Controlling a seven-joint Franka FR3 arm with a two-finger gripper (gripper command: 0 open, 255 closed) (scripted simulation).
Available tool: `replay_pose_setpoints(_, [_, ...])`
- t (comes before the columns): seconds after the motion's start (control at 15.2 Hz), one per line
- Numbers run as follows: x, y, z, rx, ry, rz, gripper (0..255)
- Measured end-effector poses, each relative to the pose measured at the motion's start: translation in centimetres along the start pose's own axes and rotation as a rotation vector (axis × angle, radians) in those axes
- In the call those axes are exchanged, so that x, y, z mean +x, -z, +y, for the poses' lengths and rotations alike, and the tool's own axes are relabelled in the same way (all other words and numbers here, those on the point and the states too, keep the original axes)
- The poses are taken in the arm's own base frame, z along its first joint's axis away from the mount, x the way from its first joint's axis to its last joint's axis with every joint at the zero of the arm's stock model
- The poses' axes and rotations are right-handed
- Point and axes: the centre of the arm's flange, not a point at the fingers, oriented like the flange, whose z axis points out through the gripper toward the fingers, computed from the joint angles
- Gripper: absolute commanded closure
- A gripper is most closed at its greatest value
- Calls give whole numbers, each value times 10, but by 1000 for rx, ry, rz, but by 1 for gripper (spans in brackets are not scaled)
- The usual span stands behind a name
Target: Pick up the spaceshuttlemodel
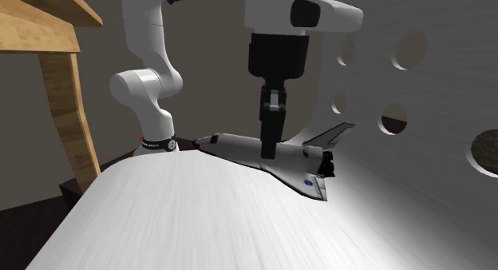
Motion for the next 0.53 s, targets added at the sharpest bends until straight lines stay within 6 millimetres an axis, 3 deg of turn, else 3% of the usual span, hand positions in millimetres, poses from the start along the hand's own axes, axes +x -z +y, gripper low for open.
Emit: replay_pose_setpoints(0.53, [-2,39,-4,0,0,0,255])
